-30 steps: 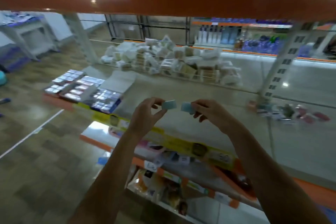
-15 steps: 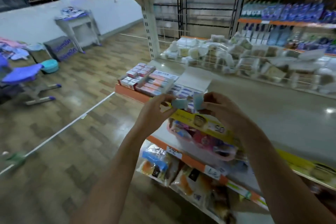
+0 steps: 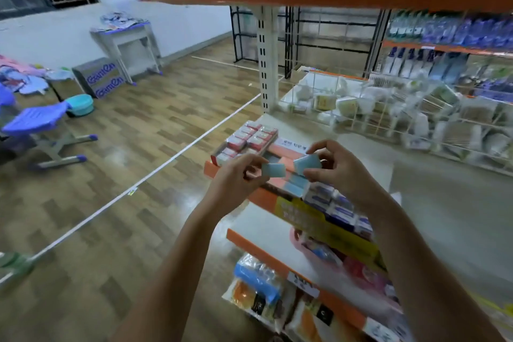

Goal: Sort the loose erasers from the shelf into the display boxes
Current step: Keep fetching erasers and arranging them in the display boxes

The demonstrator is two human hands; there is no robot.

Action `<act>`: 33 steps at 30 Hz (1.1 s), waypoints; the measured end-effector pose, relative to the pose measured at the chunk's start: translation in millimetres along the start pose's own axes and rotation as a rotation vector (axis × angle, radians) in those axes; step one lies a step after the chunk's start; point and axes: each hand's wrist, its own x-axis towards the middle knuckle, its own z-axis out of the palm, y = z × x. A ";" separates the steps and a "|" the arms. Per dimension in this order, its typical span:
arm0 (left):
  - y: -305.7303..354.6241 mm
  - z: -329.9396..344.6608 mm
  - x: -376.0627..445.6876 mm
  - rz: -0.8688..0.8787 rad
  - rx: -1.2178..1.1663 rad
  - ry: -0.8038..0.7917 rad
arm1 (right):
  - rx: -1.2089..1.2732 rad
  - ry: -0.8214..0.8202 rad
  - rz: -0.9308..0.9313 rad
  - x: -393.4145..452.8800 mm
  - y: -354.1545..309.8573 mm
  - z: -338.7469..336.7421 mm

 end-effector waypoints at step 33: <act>-121.1 -37.8 143.0 0.369 -0.160 -0.542 | -1.032 0.466 0.327 92.0 33.4 110.5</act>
